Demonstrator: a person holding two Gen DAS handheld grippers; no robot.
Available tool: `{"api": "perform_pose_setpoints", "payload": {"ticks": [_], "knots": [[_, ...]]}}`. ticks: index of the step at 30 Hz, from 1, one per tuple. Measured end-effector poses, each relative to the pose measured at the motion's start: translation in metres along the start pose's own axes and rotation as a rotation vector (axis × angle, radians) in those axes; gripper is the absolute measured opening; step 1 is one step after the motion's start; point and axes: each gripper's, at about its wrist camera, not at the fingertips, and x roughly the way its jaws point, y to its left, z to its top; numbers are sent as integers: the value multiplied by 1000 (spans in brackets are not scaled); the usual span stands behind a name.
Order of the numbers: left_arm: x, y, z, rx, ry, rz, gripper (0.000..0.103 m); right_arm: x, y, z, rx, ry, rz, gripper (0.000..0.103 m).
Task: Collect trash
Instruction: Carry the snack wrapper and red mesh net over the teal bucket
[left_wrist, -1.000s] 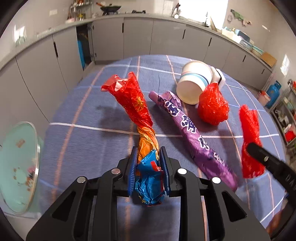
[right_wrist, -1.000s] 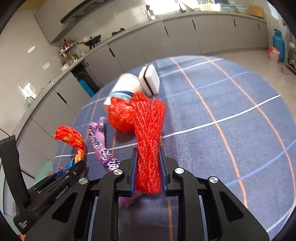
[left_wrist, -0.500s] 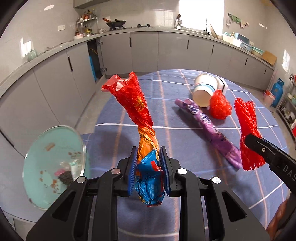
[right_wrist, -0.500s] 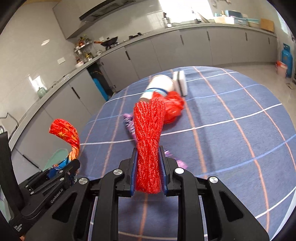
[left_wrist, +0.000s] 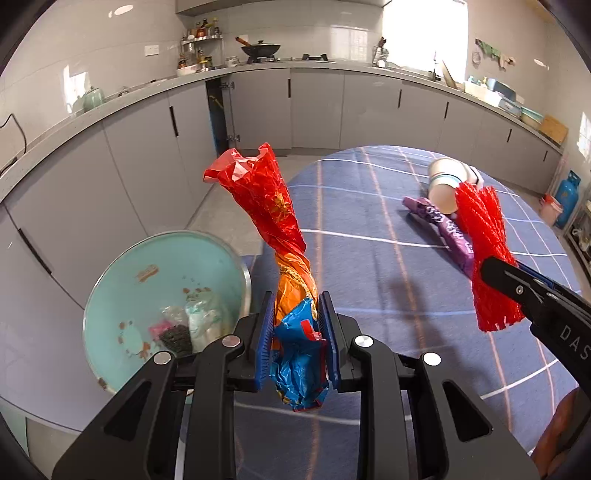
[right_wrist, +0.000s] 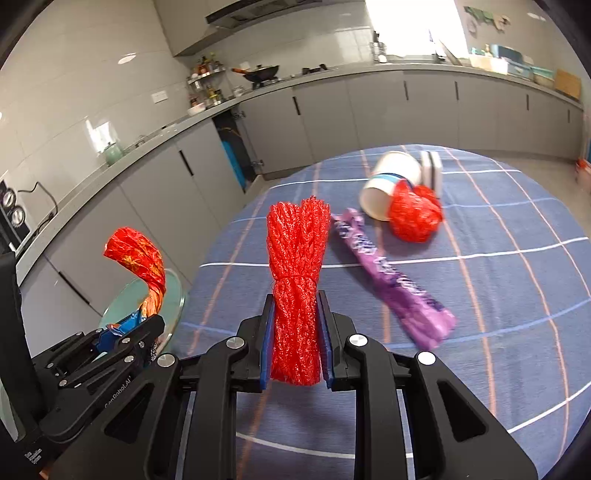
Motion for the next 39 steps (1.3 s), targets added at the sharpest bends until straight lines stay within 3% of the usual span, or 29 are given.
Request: {"api": "perform_pose_setpoints", "payload": {"ticks": [39], "knots": [[-7,144,-41,-167,45,125,24,57,152,-21,-214,118,162,22]]}}
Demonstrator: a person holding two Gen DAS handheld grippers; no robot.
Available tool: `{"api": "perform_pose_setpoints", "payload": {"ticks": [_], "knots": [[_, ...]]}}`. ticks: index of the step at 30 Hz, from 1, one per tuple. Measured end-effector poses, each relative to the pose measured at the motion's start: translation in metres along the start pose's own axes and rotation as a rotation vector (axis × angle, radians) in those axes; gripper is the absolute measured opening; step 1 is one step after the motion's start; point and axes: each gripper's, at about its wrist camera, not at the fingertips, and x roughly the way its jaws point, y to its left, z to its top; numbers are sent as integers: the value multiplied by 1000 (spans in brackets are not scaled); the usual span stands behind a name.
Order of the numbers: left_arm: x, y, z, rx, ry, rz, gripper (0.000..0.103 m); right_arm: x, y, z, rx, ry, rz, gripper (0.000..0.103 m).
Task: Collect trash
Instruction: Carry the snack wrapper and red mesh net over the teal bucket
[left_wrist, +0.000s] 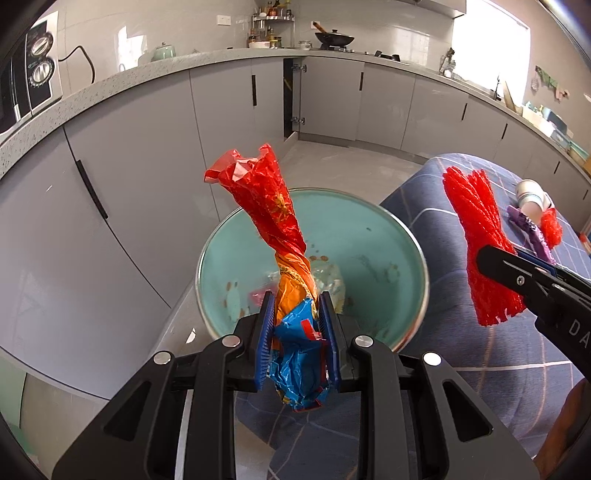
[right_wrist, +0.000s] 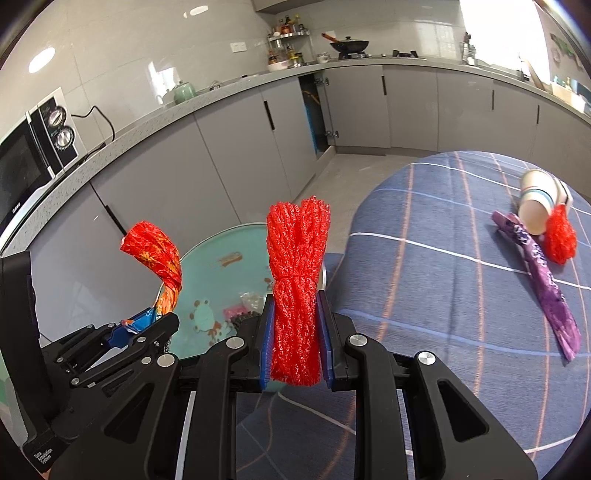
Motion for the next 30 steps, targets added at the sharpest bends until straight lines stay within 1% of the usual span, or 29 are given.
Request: {"api": "perform_pose_setpoints", "payload": {"ticks": [12,19,23,30], "knots": [[19,20,-1,19,37,-3,25,34,27,4,-23,47,21,22],[33,25,3,48,61,2,25,60,28,3,-4,98,29,22],[46,25,5,82,89,0,25,75,28,3,5,129,32,22],[64,19,10,108,121,-12,26,94,29,7,16,150,42,23]]}}
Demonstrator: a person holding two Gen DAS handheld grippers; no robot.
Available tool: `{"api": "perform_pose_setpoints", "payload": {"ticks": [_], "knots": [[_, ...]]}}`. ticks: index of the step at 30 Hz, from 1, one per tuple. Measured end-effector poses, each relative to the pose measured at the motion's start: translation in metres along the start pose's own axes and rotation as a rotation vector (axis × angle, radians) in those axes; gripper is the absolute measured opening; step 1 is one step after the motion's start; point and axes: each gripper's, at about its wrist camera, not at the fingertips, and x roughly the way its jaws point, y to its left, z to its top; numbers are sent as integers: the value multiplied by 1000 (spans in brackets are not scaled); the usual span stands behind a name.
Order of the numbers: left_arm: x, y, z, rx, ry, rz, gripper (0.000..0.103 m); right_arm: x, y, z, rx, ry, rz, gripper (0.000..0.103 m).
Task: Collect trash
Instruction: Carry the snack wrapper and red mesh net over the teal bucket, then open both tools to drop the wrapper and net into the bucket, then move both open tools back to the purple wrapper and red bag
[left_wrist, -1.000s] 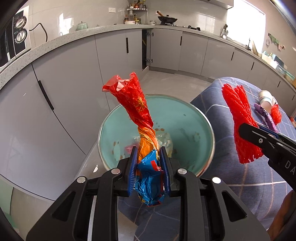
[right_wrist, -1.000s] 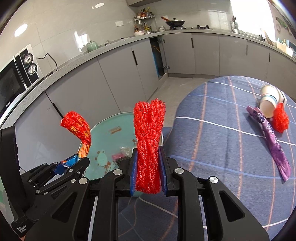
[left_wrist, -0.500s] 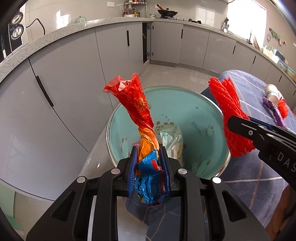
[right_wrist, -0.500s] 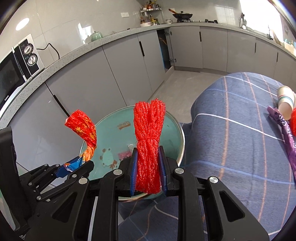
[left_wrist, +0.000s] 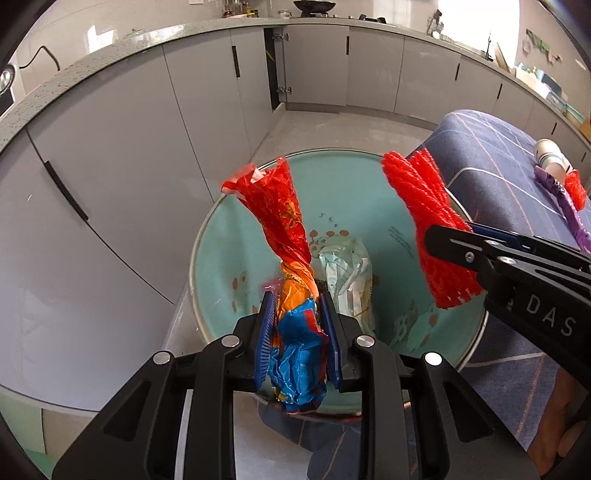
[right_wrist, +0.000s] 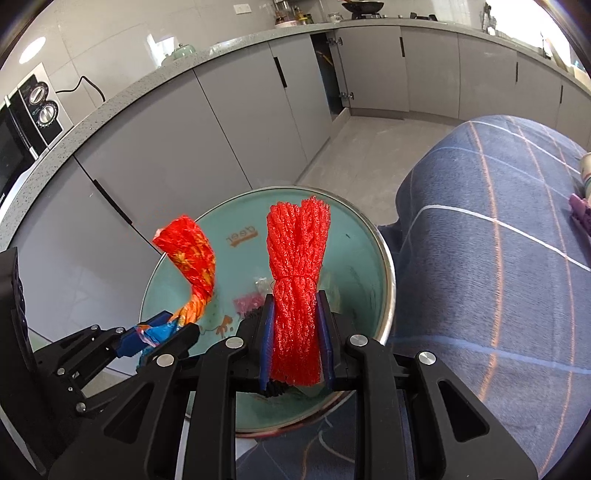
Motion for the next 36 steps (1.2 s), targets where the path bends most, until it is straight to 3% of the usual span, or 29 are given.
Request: {"api": "perform_pose_setpoints", "payload": {"ticks": [6,8,10,17,20,25,36], "knots": [[10,3,-2,4,14,11,27,12,-3,2,2,10,10,25],[10,3,-4,-1,13,19,36,16,-3,2,-1,16,23,30],[8,4,-6,-6,5,34,53,18,-4,2,1,17,36,47],[-2,7,-6,-42,-20,50,57,-3,-9,5,8,-27,38,48],[-12,7,-4,-82,-46,52,69,-18,-11,4,6,-60,28,55],[-30,-3,-1,-96,-84,64,81,-36,-17,3,9,-84,12,56],[-45,-55,4,-25,-93,32,81,-78,-67,-7,79,-127,-54,56]]}}
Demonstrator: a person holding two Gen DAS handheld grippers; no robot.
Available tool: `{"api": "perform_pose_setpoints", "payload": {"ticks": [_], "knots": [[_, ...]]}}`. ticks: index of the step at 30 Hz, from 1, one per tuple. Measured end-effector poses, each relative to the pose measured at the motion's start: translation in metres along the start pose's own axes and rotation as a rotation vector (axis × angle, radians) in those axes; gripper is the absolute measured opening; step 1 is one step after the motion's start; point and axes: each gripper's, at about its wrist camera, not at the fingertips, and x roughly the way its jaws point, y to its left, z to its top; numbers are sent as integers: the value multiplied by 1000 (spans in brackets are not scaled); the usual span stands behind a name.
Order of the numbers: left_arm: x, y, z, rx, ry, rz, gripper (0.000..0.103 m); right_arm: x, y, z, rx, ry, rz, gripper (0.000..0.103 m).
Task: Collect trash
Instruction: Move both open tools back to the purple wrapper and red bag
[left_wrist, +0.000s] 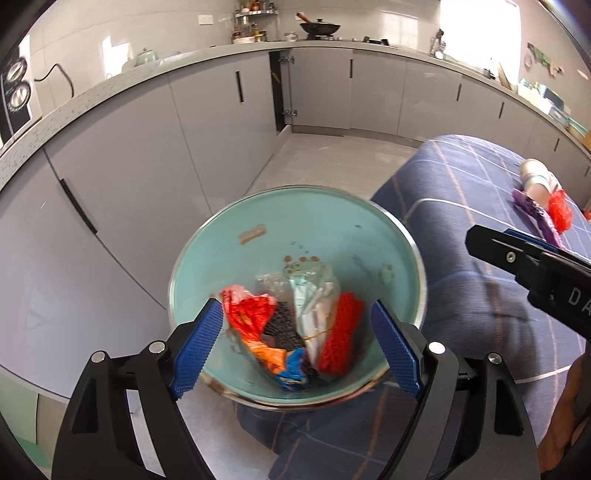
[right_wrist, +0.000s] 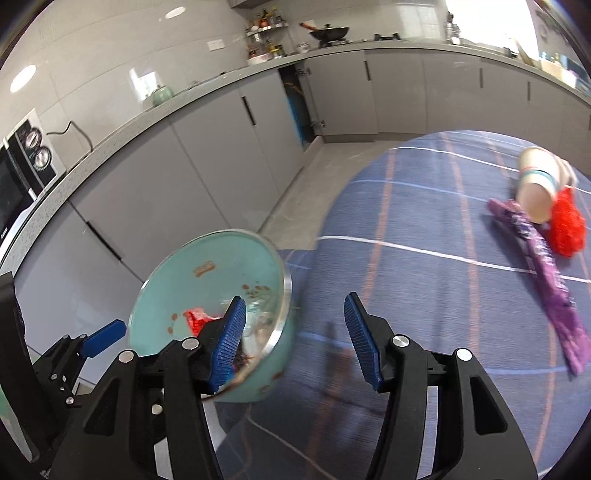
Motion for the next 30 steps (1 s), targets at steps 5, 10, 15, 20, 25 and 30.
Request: {"api": "perform_pose_setpoints", "payload": {"ticks": [5,10,15,20,25,30], "knots": [[-5,-32,2,43,-8,-36,82,-22,-39,-5,49,-24,-61,56],[-8,-73,3,91,-8,-82,82,-40,-74,-10,88,-37,-116,56],[-7,-113,4,137,3,-127,81,-59,-114,-16,135,-52,-178,56],[-8,-147,6,175,1,-158,81,-74,-145,-23,180,-63,-224,56],[-8,-178,13,201,-3,-179,81,-88,-173,-27,216,-77,-259,55],[-5,-205,21,206,1,-201,80,-102,-201,-30,261,-89,-276,46]]}}
